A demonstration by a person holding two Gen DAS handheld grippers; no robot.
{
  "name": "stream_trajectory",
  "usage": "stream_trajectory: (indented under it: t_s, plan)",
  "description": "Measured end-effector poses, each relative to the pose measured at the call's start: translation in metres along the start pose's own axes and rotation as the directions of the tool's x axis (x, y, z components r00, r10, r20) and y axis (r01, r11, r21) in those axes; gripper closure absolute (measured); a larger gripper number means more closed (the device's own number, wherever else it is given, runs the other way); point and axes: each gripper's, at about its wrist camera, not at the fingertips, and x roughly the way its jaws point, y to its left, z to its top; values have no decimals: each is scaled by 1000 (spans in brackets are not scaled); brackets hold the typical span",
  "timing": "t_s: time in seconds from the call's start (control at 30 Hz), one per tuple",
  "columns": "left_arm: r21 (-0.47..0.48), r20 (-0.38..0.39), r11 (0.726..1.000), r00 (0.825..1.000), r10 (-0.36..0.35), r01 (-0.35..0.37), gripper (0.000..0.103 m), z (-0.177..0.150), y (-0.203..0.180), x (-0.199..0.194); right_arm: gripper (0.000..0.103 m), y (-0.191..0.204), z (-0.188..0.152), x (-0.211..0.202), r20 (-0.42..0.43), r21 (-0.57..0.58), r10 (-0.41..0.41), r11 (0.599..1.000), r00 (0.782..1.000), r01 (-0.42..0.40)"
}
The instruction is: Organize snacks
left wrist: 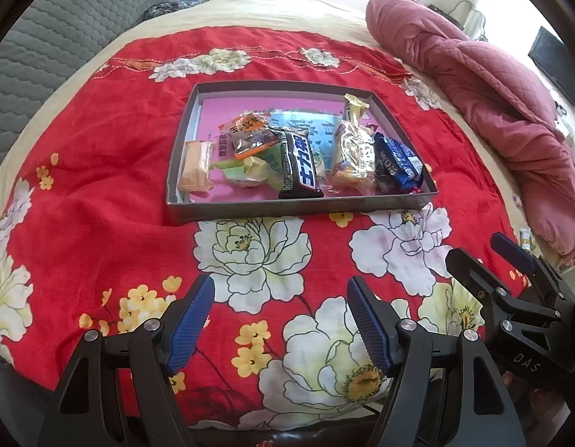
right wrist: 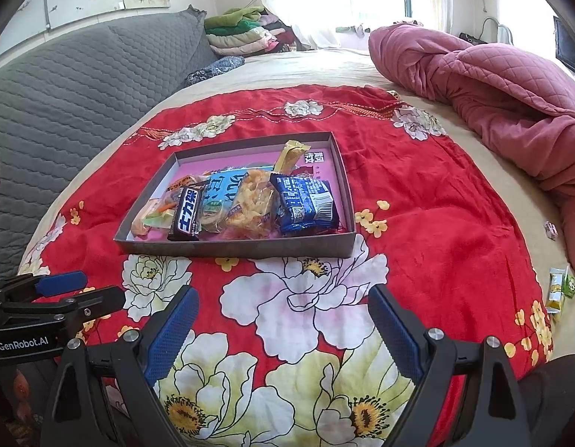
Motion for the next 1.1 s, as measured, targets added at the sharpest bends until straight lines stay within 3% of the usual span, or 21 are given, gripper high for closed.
stream_trajectory:
  t_s: [0.7, 1.1]
  plan:
    - [-8, -4, 998, 998, 56, -56, 28, 1, 6, 5, 11, 2, -1, 6, -20, -7, 13, 1000, 1000, -13]
    - [-57, 78, 998, 996, 38, -34, 28, 5, 14, 1, 11, -3, 1, 11, -21, 9, 15, 1000, 1000, -14]
